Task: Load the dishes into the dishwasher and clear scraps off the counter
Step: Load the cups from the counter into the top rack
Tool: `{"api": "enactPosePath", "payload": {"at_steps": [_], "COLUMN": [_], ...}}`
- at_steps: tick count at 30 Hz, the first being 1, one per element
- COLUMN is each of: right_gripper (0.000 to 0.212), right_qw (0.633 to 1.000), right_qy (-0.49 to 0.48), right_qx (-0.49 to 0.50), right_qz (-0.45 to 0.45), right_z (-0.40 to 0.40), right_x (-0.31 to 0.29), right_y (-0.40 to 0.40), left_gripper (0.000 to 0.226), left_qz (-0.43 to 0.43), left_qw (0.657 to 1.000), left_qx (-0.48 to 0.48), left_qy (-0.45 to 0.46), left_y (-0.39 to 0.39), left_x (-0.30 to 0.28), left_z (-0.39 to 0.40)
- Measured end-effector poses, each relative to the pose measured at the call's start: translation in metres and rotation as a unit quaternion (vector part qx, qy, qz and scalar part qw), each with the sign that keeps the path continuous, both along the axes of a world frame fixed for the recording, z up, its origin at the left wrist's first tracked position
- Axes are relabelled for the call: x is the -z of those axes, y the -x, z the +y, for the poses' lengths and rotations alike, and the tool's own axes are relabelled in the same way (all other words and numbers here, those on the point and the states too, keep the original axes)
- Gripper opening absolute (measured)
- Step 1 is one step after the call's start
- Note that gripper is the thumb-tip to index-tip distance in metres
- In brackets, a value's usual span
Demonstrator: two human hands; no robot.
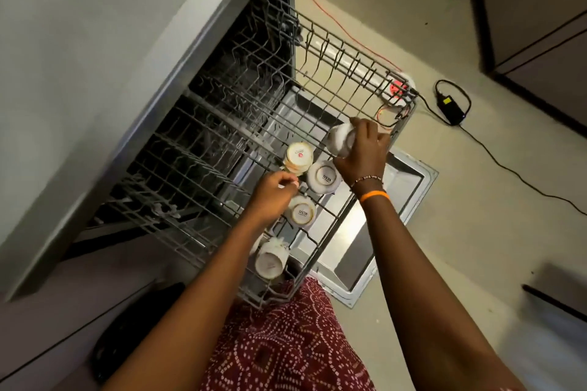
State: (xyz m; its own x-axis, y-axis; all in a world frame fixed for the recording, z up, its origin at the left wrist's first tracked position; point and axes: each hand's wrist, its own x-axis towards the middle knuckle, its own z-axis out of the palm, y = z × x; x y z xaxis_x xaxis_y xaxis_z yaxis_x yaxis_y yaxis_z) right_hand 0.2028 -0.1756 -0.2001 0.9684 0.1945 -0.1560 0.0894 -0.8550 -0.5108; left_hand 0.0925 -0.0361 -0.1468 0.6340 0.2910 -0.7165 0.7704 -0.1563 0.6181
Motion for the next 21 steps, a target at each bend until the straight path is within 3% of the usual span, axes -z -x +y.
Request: {"api": "enactPosePath", "payload": {"at_steps": [5, 12, 21], "right_gripper": [0.066, 0.054, 0.072], "right_qw": [0.996, 0.995, 0.994], "right_qy": [0.071, 0.024, 0.044], "right_qx": [-0.046, -0.057, -0.065], "right_qz": [0.039, 0.076, 0.076], "right_z": [0.004, 0.002, 0.007], "right_x": [0.032, 0.049, 0.033], "right_y": [-0.018, -0.024, -0.02], "left_gripper": [0.016, 0.018, 0.017], "left_qz": [0.019, -0.001, -0.03], "left_qw": [0.999, 0.999, 0.999], "left_qx": [0.0, 0.015, -0.01], "left_qy": [-0.027, -0.041, -0.031], "left_y": [-0.012, -0.02, -0.003], "left_x": [0.02, 0.031, 0.031], "left_z": [-0.006, -0.011, -0.005]}}
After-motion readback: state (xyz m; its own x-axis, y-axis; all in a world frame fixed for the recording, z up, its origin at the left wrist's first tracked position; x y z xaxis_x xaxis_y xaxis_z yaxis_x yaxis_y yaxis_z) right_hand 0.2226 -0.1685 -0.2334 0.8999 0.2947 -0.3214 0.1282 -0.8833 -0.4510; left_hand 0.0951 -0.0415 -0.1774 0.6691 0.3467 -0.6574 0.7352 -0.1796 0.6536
